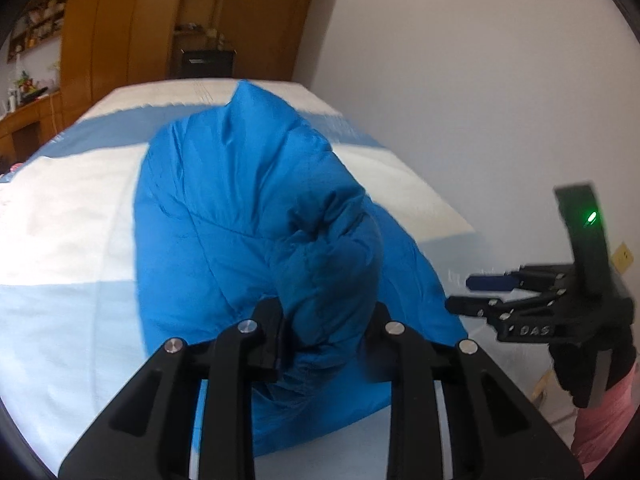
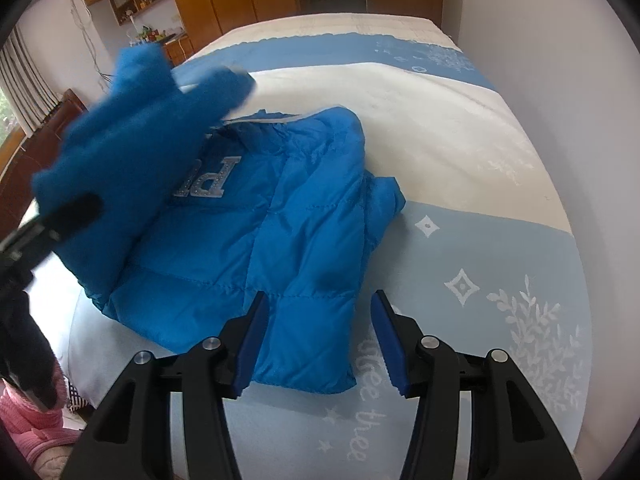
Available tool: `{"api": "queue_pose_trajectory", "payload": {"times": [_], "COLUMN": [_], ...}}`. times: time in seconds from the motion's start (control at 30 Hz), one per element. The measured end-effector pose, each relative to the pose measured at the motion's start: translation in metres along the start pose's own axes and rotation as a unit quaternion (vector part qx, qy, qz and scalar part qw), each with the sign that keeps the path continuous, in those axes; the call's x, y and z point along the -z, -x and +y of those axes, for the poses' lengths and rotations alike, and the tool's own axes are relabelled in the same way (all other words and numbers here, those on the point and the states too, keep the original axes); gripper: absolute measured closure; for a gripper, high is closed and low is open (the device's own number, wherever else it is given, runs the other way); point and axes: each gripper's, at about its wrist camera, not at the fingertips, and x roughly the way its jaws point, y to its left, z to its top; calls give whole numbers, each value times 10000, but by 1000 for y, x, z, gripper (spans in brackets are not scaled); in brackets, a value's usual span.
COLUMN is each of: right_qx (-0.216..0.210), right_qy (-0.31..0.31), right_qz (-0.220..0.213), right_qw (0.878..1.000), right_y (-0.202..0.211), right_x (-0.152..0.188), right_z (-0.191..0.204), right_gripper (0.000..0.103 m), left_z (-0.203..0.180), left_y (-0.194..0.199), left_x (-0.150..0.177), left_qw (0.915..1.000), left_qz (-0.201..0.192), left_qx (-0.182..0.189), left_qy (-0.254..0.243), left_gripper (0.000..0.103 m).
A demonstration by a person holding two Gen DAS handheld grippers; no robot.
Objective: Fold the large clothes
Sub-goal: 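Fold the held jacket side over the middle with the left tool, then open the left tool to release the folded side onto the jacket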
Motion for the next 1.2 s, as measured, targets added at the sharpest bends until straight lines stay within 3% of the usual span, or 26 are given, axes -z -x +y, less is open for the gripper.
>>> {"api": "queue_pose_trajectory", "payload": {"times": [0.33, 0.7, 0.83, 1.0, 1.1, 1.2], "right_qx": [-70, -240, -276, -388, -601, -711], "right_qy": [-37, -24, 4, 66, 35, 78], "right_qz": [8, -32, -70, -93, -159, -314], "right_qw": [10000, 9997, 9996, 9992, 9981, 9969], "right_y": [-1, -3, -1, 2, 10, 23], "right_x": [5, 7, 5, 0, -7, -18], "right_z": [-5, -6, -7, -6, -7, -3], "right_gripper": [50, 50, 50, 50, 50, 45], "left_z": [-1, -4, -6, -2, 20, 58], "left_y": [-46, -48, -24, 25, 43, 39], "left_x": [17, 17, 13, 8, 0, -11], "left_qw": [9990, 9989, 9988, 9952, 9974, 9956], "left_qz": [366, 375, 386, 201, -37, -20], "left_qx": [-17, -104, 263, 943, 600, -506], "left_qy": [-261, -272, -115, 145, 392, 788], "left_gripper": [74, 69, 50, 46, 46, 44]}}
